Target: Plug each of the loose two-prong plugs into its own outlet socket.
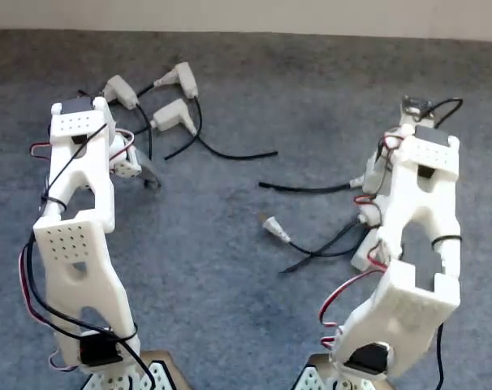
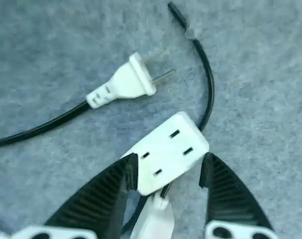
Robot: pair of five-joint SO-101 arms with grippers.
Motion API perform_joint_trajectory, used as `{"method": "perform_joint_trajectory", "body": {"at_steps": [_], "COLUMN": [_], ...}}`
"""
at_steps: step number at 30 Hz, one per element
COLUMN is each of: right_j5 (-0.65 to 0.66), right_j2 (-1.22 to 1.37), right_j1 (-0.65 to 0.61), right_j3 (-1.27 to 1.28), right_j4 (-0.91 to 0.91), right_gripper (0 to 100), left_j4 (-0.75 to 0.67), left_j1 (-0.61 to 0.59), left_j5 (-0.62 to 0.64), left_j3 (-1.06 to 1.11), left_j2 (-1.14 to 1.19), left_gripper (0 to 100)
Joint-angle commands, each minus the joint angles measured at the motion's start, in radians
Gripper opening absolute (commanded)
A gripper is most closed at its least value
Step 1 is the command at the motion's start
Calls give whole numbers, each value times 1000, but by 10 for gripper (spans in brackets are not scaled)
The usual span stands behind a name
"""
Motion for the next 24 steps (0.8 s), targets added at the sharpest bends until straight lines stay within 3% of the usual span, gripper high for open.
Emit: {"method": "perform_joint_trajectory", "body": {"at_steps": [1, 9, 18, 22, 24], "right_j5": [-11, -11, -11, -15, -80], "right_j2": [2, 41, 42, 44, 47], "right_j1": [33, 31, 19, 5, 5], "right_j3": [-4, -2, -96, -119, -116], "right_j4": [-44, -8, 286, 243, 186], "right_gripper": [202, 202, 202, 202, 202], "left_j4": [-14, -14, -12, -11, -11], "left_j1": [7, 7, 7, 7, 7], "left_j5": [3, 3, 3, 3, 3], "left_j3": [-28, -28, -28, -28, -28], "left_j2": [-8, -8, -8, -8, -8], "left_gripper": [361, 361, 361, 361, 361]}}
